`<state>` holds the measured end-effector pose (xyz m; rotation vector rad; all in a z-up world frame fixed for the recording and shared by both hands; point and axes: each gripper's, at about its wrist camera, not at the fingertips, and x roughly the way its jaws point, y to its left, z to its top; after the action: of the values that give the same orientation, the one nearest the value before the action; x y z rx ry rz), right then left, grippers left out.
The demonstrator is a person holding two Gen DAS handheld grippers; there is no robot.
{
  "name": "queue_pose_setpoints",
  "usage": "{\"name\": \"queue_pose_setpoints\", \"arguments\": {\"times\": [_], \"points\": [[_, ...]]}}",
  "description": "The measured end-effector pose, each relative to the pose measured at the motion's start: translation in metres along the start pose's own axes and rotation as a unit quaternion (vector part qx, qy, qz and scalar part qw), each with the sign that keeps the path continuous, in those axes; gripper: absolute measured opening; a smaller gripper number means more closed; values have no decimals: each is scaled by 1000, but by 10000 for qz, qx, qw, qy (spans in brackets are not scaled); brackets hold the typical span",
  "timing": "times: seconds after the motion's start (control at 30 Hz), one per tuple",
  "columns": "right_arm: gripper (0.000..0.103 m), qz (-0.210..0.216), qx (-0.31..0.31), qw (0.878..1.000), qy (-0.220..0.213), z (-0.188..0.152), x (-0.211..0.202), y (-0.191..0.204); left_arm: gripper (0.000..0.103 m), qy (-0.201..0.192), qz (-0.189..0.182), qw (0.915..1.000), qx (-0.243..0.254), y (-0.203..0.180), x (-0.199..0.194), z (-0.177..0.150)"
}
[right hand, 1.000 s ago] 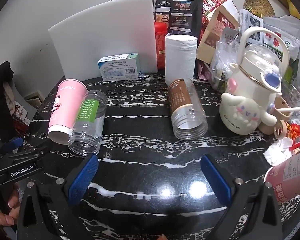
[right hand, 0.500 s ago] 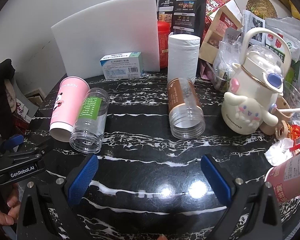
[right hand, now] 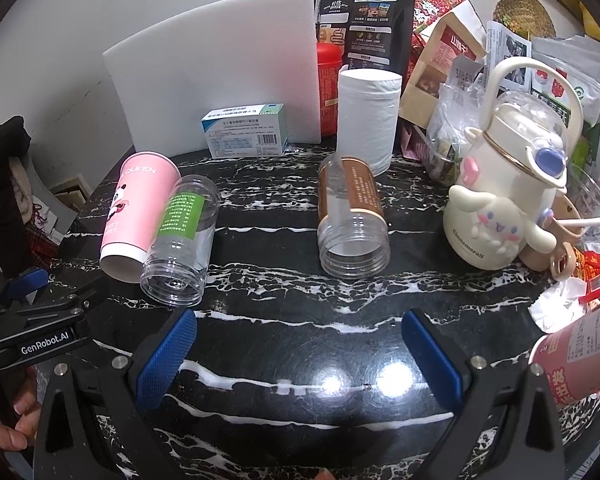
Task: Flip cup upside down
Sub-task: 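Move the right gripper toward the brown-labelled clear jar lying on its side, then close the right gripper around the middle of the brown-labelled jar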
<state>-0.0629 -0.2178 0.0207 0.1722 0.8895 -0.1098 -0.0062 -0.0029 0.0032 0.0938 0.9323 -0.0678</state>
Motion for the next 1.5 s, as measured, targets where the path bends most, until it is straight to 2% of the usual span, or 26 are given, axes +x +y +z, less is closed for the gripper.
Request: {"name": "queue_pose_setpoints", "arguments": {"times": [1.03,1.5], "points": [[102,-23,-49,10000,25,-1,-1,1,102,41,-40,10000,-7,1,1,-4],[102,-498,-345,9982,-35,26,-3,-9,102,-76,-42,10000,27,-11,-1,18]]}}
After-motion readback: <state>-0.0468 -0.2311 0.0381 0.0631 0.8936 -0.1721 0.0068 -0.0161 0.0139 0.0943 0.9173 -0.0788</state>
